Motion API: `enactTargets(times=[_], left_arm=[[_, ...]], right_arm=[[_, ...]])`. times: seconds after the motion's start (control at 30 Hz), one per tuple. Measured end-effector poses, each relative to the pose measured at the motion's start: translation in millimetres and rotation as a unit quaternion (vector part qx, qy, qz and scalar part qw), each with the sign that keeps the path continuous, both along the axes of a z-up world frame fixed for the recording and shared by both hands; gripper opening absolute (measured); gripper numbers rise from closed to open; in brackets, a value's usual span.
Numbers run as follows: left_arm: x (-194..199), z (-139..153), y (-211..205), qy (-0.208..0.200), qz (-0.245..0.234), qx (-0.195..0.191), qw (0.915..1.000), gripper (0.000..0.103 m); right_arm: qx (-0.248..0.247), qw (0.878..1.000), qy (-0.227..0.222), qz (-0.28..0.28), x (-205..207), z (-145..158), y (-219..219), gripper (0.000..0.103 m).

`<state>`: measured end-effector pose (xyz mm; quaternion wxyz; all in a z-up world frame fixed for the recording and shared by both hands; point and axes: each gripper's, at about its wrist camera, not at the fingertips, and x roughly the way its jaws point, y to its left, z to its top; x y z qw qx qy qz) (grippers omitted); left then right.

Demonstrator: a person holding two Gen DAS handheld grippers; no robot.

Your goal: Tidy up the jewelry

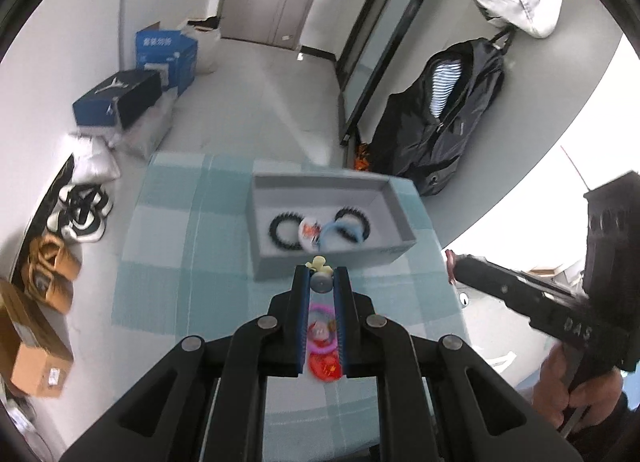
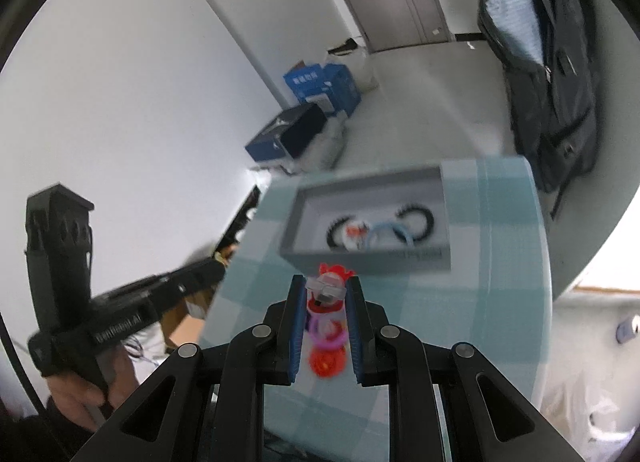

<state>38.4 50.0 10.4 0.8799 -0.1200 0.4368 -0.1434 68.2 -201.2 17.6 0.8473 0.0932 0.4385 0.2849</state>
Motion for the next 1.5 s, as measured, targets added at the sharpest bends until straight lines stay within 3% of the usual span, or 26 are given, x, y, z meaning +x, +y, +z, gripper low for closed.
enactTargets(times=[0.23,0.4,0.6,0.77,1.27,1.5], left_arm=[[25.6,7.0,-6.8,0.005,-0.02,-0.008,0.9998,0.008],[46.5,5.6,-16.5,0.007,-0.033,-0.001,0.9994,0.008],[66.5,-17.7,-24.4,0.031,-0.036,0.01,0.9988,0.008],[78.9,-25.9,-34.0,0.039,-0.039,0.019,0.9983,0.008],[101.8,-49.6,-35.4,0.073,-0.04,-0.004,0.9965,0.008],[104.8,-47.7,-33.7,0.078,-0.043,-0.037,0.9953,0.008]], right_arm=[[-0.021,0.999,-0.021,0.022,43.3,20.0,15.0,0.018],[-0.019,0.999,-0.013,0.024,73.5,13.3,20.0,0.018],[-0.022,0.999,0.004,0.025,97.7,-8.0,21.9,0.018],[-0.023,0.999,0.02,0.024,110.0,-23.4,14.9,0.018],[-0.02,0.998,0.06,0.008,127.0,-50.8,10.3,0.018],[-0.024,0.998,0.06,0.002,127.0,-53.2,10.8,0.018]])
